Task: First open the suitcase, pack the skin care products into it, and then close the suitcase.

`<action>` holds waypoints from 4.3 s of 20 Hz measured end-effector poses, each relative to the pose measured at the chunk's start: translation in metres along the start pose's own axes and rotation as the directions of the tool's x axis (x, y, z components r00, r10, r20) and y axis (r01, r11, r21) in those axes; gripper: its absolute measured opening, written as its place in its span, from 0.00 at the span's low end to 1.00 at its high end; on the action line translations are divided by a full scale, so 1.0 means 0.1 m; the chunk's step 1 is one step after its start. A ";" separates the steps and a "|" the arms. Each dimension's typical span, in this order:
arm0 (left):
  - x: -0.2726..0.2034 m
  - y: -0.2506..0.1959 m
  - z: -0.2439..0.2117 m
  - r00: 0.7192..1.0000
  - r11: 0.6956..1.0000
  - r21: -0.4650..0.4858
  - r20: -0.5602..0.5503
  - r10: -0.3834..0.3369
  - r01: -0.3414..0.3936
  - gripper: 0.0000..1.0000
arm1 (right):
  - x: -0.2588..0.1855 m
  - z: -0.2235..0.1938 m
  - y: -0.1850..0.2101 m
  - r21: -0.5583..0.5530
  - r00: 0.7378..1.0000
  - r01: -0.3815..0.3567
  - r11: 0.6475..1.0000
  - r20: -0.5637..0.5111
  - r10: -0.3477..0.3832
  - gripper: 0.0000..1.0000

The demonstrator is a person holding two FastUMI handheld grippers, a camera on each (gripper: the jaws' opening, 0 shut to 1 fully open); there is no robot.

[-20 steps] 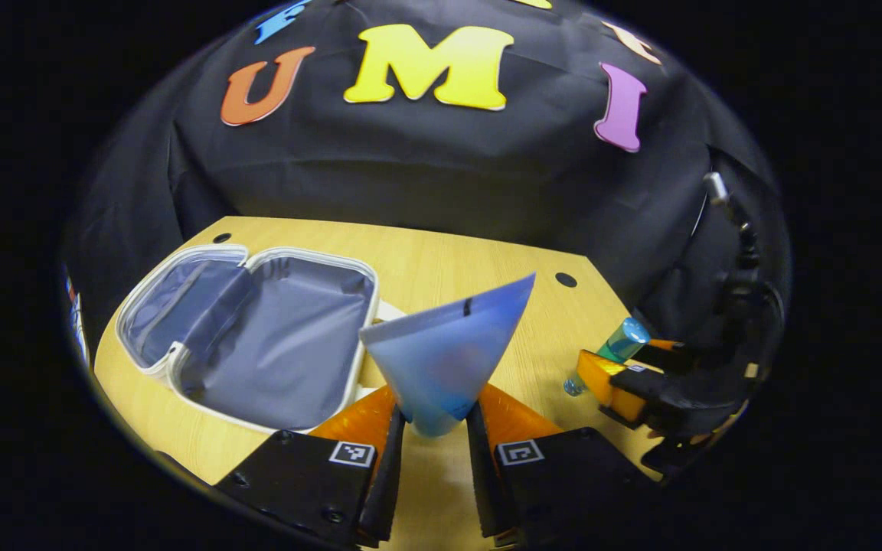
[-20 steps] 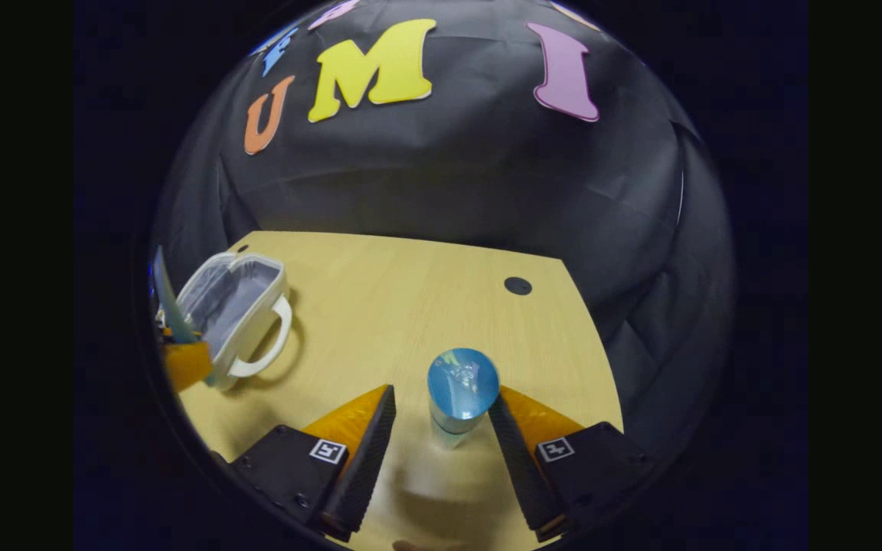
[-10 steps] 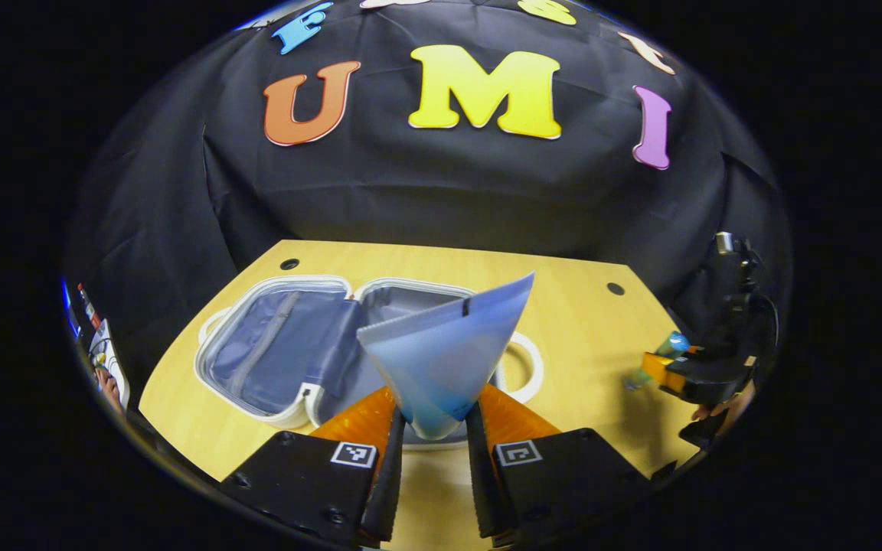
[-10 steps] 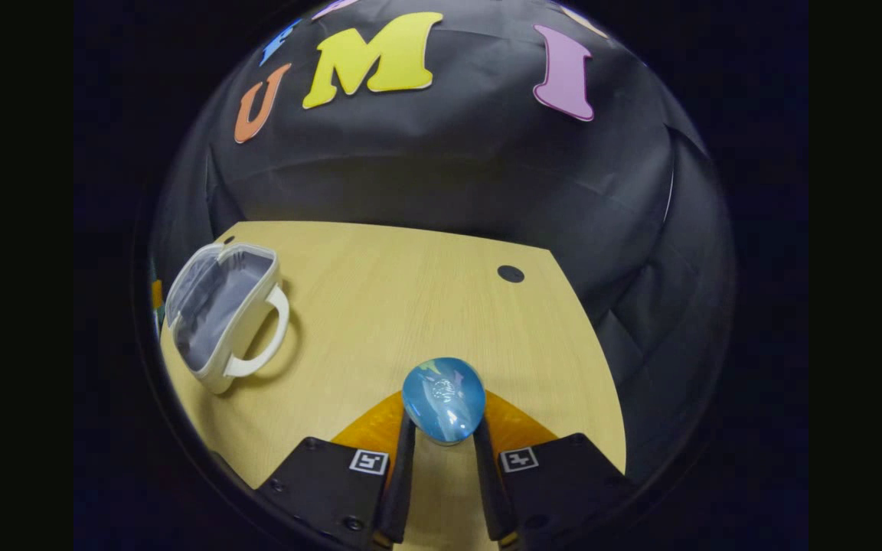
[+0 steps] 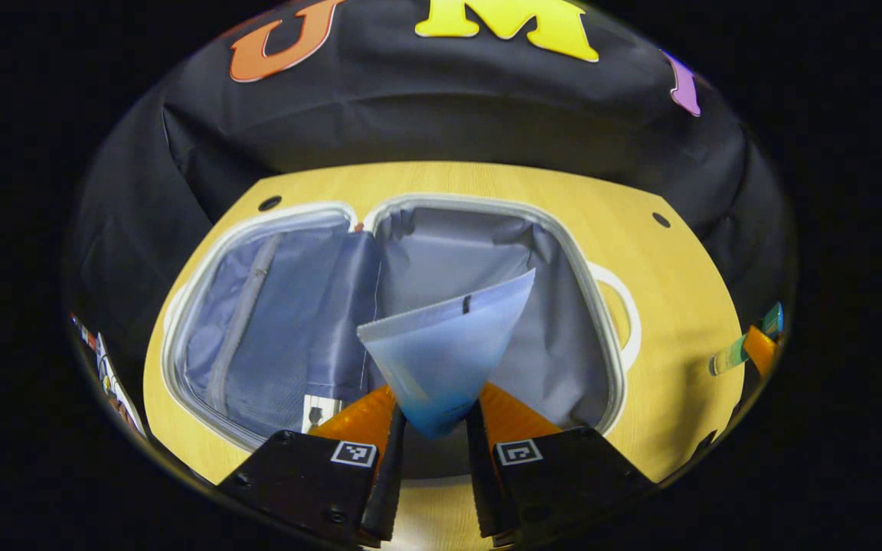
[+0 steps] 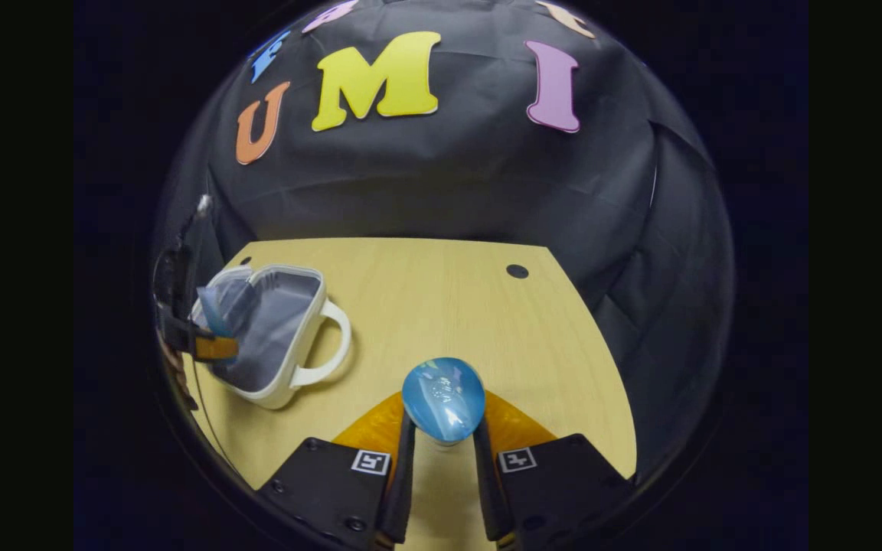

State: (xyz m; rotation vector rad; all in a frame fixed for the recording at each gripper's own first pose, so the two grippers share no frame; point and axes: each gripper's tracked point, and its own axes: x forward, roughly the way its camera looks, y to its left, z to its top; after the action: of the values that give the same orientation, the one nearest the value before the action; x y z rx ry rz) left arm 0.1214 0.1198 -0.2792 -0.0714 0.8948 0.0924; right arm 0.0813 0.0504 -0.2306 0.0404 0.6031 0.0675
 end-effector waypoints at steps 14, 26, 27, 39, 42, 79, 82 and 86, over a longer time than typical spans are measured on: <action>0.33 -0.04 -0.20 0.976 0.997 -0.069 -0.212 -0.051 0.037 0.43 | 0.05 0.59 1.00 -0.056 0.995 -0.096 0.994 0.024 0.097 0.32; -0.82 0.10 0.32 0.955 0.983 0.047 0.232 -0.185 0.179 0.99 | 0.46 0.68 2.14 -0.035 0.959 -0.264 0.964 -0.116 0.259 0.32; -1.00 0.15 0.42 0.932 0.978 0.103 0.302 -0.203 0.179 0.98 | 0.48 0.59 2.25 -0.028 0.951 -0.278 0.960 -0.149 0.271 0.34; -2.58 1.23 1.55 0.618 0.987 0.150 0.781 -0.088 -0.050 0.98 | 0.82 -0.13 2.78 -0.003 0.881 -0.215 0.977 -0.433 0.192 0.34; -2.58 1.48 1.52 0.624 0.996 0.089 0.778 -0.073 0.006 0.98 | 1.09 -0.15 2.80 0.090 0.871 -0.135 0.987 -0.464 0.161 0.34; 0.17 2.91 0.65 0.928 0.323 -0.872 0.320 -0.193 0.368 0.17 | -2.38 1.71 0.19 0.119 0.849 0.168 0.979 0.488 -0.205 0.75; 0.10 2.89 0.77 0.934 0.407 -0.840 0.321 -0.159 0.358 0.15 | -2.44 1.65 0.00 0.120 0.845 0.177 0.977 0.491 -0.213 0.75; -0.26 2.91 1.14 0.929 0.477 -0.805 0.363 -0.076 0.353 0.07 | -2.46 1.63 -0.21 0.082 0.836 0.180 0.980 0.513 -0.196 0.78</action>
State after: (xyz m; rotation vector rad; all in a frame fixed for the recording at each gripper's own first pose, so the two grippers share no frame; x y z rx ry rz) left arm 0.1615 0.4190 -0.1940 -1.1177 0.4572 0.3057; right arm -0.0272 0.0085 0.0413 0.0271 0.0601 -0.1438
